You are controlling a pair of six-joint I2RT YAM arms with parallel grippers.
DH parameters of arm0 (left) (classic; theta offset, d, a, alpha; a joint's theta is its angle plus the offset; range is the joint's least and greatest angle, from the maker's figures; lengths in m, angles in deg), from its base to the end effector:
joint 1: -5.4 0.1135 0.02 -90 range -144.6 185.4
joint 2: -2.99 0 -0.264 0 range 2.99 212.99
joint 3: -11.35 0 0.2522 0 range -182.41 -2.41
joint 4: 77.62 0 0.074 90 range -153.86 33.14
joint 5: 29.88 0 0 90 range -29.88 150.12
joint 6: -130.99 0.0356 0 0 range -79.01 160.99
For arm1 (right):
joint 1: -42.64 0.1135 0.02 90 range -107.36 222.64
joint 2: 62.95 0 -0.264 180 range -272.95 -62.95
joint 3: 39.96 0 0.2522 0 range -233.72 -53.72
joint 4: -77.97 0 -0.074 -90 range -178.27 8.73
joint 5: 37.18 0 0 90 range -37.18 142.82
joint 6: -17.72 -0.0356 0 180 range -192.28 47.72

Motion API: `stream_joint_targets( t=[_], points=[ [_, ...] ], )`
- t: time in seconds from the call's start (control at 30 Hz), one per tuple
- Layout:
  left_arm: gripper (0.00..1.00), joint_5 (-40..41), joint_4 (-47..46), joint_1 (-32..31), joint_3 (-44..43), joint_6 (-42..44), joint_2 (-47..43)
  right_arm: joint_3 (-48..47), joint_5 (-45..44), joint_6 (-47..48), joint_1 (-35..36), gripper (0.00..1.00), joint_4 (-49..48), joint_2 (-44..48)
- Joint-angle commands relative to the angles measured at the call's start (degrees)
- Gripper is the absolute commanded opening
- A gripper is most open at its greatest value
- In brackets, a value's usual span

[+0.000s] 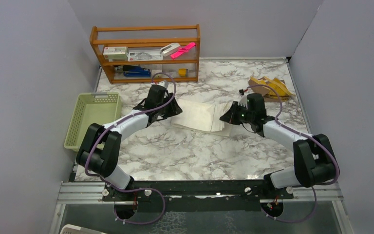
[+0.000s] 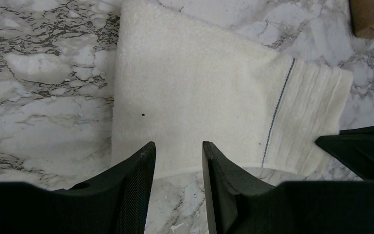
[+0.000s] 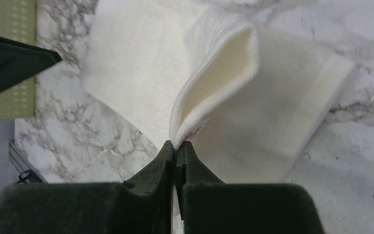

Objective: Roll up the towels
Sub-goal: Fold the towel at the center of the board.

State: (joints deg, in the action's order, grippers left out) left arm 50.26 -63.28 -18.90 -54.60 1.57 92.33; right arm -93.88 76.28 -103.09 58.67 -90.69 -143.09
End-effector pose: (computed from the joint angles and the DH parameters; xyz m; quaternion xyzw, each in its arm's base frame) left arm 0.3025 -0.1433 0.2106 -0.0802 0.8916 -0.2972 0.3320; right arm 0.2706 0.0925 0.1972 0.0239 0.8826 0.3393 0.3245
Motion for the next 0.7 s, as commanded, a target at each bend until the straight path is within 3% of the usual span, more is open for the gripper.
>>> stream_joint_targets(
  t=[0.0,0.67],
  points=[
    [0.42,-1.29,-0.49,0.78,0.80,0.92,-1.66,5.04,1.12,0.46,0.06,0.01,-5.71,-1.70],
    [0.42,-0.77,0.12,2.12,1.21,1.61,-0.81,6.90,-9.65,5.74,-0.89,0.01,2.94,6.41]
  ],
)
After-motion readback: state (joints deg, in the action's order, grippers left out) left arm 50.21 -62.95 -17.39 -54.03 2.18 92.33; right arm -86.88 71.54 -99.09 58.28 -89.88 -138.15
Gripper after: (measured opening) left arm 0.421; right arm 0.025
